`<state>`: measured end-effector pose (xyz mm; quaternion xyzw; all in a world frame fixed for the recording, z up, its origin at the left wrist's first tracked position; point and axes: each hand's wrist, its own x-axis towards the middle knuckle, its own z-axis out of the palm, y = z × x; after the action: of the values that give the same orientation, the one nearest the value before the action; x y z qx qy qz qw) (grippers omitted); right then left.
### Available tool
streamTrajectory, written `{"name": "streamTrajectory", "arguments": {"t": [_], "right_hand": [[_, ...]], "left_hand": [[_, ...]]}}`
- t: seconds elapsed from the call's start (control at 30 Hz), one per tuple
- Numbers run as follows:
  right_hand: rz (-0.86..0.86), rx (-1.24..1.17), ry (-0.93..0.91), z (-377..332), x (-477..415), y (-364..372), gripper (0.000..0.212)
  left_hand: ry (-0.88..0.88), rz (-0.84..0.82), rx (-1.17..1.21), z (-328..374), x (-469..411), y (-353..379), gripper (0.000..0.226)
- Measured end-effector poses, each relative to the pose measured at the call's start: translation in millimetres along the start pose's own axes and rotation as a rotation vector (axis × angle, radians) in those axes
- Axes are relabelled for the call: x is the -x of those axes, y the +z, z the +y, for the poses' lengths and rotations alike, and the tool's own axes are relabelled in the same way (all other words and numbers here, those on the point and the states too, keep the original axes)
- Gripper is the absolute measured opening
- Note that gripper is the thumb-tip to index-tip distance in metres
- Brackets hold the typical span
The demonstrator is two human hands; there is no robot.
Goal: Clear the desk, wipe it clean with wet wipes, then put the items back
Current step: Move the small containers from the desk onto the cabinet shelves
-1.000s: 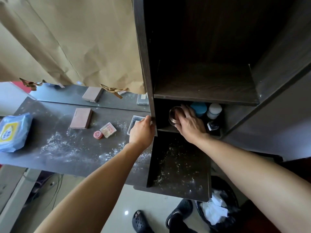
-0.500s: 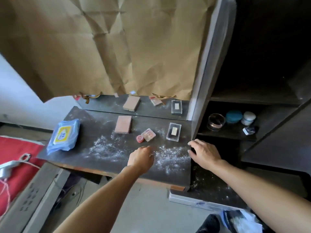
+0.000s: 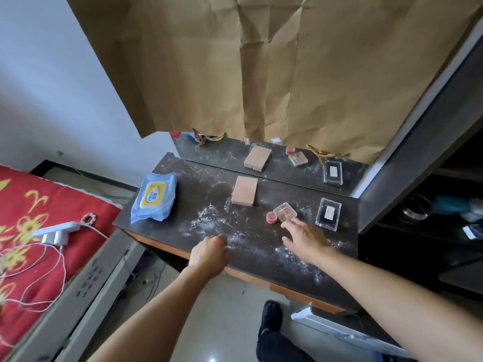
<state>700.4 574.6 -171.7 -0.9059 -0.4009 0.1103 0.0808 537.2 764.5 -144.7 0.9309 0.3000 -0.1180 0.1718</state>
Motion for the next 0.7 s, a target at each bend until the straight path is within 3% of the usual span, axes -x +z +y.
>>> {"name": "streamTrajectory", "arguments": {"t": [0.43, 0.53, 0.7], "right_hand": [[-0.067, -0.021, -0.018, 16, -124, 56, 0.02], [-0.04, -0.05, -0.009, 21, -126, 67, 0.009], [0.015, -0.187, 0.003, 32, -122, 79, 0.013]], "left_hand": [[-0.038, -0.062, 0.035, -6, -158, -2, 0.03], [-0.062, -0.044, 0.068, 8, -189, 3, 0.041], [-0.033, -0.06, 0.004, 37, -233, 21, 0.063]]}}
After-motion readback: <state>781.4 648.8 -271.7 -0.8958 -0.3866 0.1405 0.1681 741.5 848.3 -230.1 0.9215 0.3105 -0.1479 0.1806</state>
